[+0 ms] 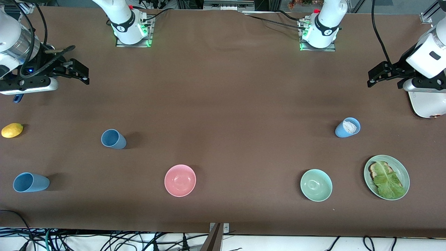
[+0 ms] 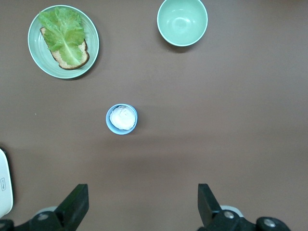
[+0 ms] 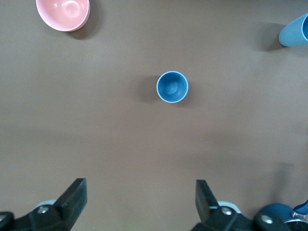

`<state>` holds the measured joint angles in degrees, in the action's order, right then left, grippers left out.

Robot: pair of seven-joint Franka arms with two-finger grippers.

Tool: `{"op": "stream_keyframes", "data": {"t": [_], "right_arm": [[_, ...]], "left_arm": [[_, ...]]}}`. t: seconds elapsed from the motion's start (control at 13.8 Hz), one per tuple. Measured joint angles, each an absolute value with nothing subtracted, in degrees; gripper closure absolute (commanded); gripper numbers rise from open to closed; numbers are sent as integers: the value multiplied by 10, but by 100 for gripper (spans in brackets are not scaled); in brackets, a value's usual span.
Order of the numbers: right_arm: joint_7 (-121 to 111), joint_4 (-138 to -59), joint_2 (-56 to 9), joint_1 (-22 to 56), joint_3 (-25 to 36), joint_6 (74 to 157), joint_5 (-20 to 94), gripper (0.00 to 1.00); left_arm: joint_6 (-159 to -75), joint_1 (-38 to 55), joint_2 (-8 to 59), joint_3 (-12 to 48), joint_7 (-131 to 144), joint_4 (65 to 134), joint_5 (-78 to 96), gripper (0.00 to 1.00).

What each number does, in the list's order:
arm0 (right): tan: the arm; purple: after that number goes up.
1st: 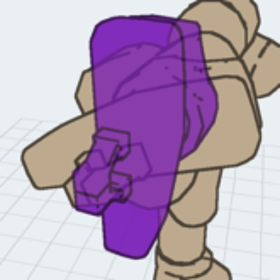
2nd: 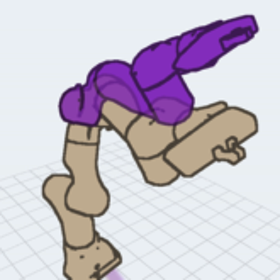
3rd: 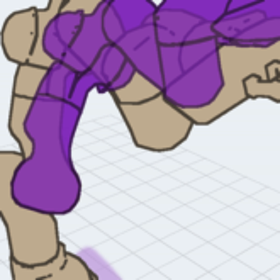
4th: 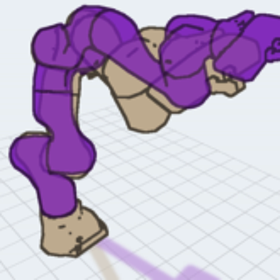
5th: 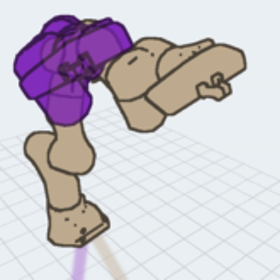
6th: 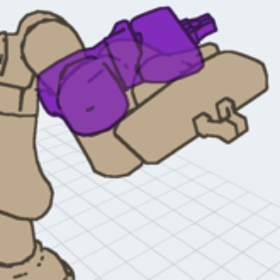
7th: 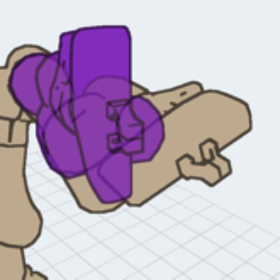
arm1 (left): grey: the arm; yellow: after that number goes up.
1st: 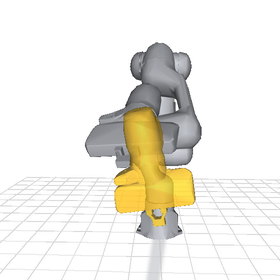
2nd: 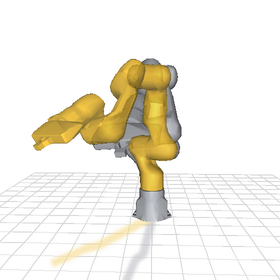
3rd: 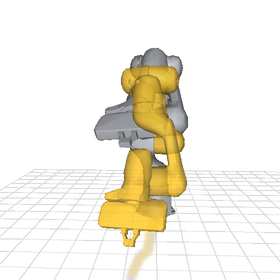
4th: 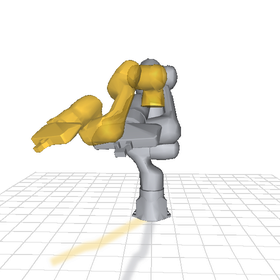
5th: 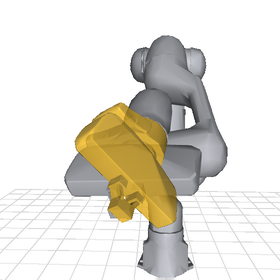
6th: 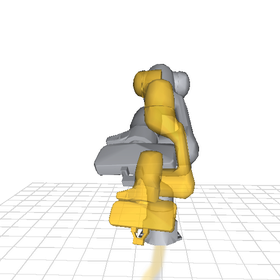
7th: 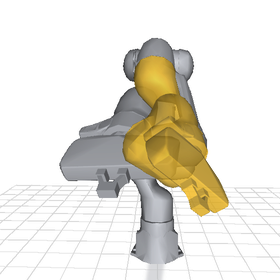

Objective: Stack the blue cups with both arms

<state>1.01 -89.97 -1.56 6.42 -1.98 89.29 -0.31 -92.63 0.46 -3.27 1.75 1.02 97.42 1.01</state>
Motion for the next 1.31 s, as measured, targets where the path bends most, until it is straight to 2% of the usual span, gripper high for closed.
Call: {"op": "stream_keyframes", "data": {"t": [1.31], "right_arm": [[10, -900, -16, 69, -22, 893, -3, 0]], "left_arm": [[-913, -1, -32, 16, 10, 973, 10, 0]]}}
